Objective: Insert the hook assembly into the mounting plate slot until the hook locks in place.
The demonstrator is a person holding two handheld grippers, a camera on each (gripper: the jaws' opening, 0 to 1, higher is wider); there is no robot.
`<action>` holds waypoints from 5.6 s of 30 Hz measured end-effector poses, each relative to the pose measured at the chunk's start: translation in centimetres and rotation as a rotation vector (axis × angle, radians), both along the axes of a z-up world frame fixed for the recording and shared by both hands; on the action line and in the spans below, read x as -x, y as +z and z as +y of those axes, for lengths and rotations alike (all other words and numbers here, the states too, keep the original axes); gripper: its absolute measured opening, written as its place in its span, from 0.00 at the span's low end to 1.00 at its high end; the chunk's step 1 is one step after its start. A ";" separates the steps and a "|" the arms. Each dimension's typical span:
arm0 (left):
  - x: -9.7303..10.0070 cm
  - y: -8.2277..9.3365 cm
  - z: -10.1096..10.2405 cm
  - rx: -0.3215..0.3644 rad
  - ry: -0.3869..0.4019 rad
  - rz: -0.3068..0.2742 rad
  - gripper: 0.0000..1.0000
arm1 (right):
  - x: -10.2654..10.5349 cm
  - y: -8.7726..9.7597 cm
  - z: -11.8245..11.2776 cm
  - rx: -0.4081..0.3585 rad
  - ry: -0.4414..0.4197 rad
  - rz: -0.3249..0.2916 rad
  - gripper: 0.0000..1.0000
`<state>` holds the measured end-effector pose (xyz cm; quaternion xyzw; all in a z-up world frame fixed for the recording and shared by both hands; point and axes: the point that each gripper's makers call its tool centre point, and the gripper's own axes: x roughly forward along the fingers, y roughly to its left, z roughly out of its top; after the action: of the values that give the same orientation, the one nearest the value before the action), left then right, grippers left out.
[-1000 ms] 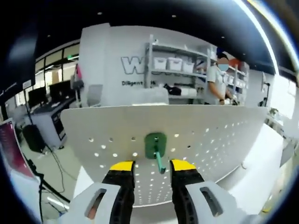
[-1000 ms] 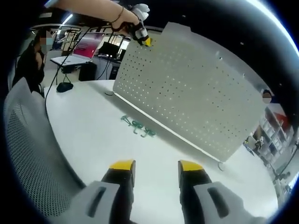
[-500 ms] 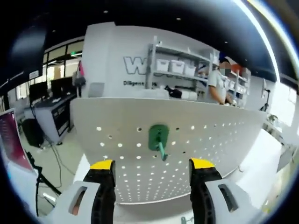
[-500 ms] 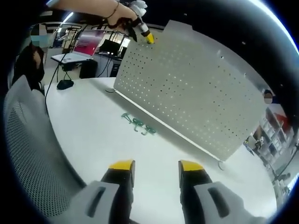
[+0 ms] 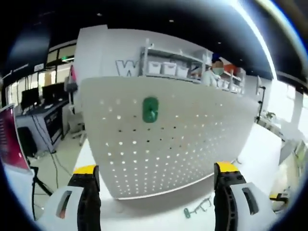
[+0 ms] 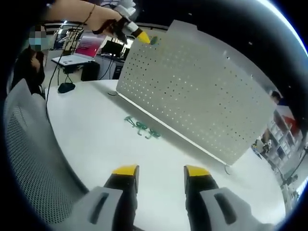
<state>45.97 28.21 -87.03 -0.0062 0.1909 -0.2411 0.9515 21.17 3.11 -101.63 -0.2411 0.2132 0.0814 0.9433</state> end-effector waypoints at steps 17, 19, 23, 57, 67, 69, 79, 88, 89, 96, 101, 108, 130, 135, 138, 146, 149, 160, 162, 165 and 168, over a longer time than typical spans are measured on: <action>9.9 -5.6 -2.6 0.057 -0.122 0.131 1.00 | -0.1 0.2 0.0 0.013 0.007 -0.010 0.34; 11.0 -6.0 -2.7 0.050 -0.130 0.136 1.00 | -0.1 0.2 0.0 0.013 0.006 -0.012 0.34; 14.0 -6.3 -4.0 0.053 -0.180 0.148 1.00 | 0.0 -0.1 0.3 0.026 0.024 0.004 0.34; 23.3 -12.3 -5.3 0.110 -0.280 0.207 0.98 | -0.1 -0.1 0.1 0.058 0.017 0.006 0.37; 23.1 -12.8 -5.1 0.081 -0.281 0.184 0.99 | 0.0 -0.5 -0.1 0.064 0.012 0.019 0.39; 23.2 -12.9 -5.2 0.081 -0.285 0.189 0.99 | -0.1 -0.4 -0.5 0.067 0.003 0.014 0.38; 23.4 -12.2 -5.2 0.081 -0.294 0.135 0.97 | -0.1 0.6 -1.1 0.058 -0.017 -0.038 0.37; 23.0 -12.1 -4.6 0.095 -0.259 0.143 0.97 | -0.2 0.7 -1.0 0.072 -0.004 -0.046 0.39; 22.9 -12.1 -4.5 0.100 -0.255 0.150 0.97 | -0.2 0.7 -0.9 0.068 -0.004 -0.043 0.39; 22.6 -12.0 -3.9 0.111 -0.260 0.166 0.98 | -0.5 0.0 1.0 0.045 0.072 0.043 0.38; 22.8 -12.0 -4.1 0.101 -0.271 0.163 0.98 | -2.6 -0.5 3.4 0.010 0.152 0.095 0.37; 22.6 -12.2 -3.3 0.137 -0.241 0.170 0.94 | -7.0 -1.2 7.8 -0.038 0.289 0.121 0.33; 22.3 -12.7 -2.9 0.120 -0.220 0.169 0.92 | -15.8 -5.5 12.9 -0.058 0.393 0.256 0.24; 22.4 -13.1 -3.1 0.114 -0.231 0.190 0.93 | -16.6 -7.6 12.7 -0.025 0.420 0.318 0.22; 22.3 -13.1 -2.9 0.119 -0.221 0.193 0.94 | -17.4 -8.1 12.6 -0.034 0.405 0.330 0.20; 22.2 -13.2 -2.8 0.131 -0.206 0.204 0.96 | -18.6 -9.3 13.1 -0.033 0.424 0.367 0.13; 22.0 -13.2 -2.6 0.140 -0.195 0.209 0.96 | -19.1 -9.6 13.1 -0.007 0.440 0.371 0.11; 21.9 -13.2 -2.4 0.154 -0.180 0.215 0.95 | -21.3 -10.3 13.6 -0.007 0.453 0.401 0.07; 21.9 -13.2 -2.5 0.154 -0.184 0.214 0.95 | -21.3 -10.6 13.8 -0.026 0.450 0.417 0.04; 21.9 -13.2 -2.4 0.159 -0.181 0.218 0.95 | -20.8 -11.4 14.3 -0.027 0.464 0.450 0.04; 21.9 -13.2 -2.3 0.168 -0.179 0.222 0.95 | -20.4 -12.0 14.4 -0.039 0.466 0.479 0.01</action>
<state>24.08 25.89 -100.19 -0.0954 0.2737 -0.3376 0.8955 41.55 17.47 -113.68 -0.2394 0.3664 0.3532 0.8269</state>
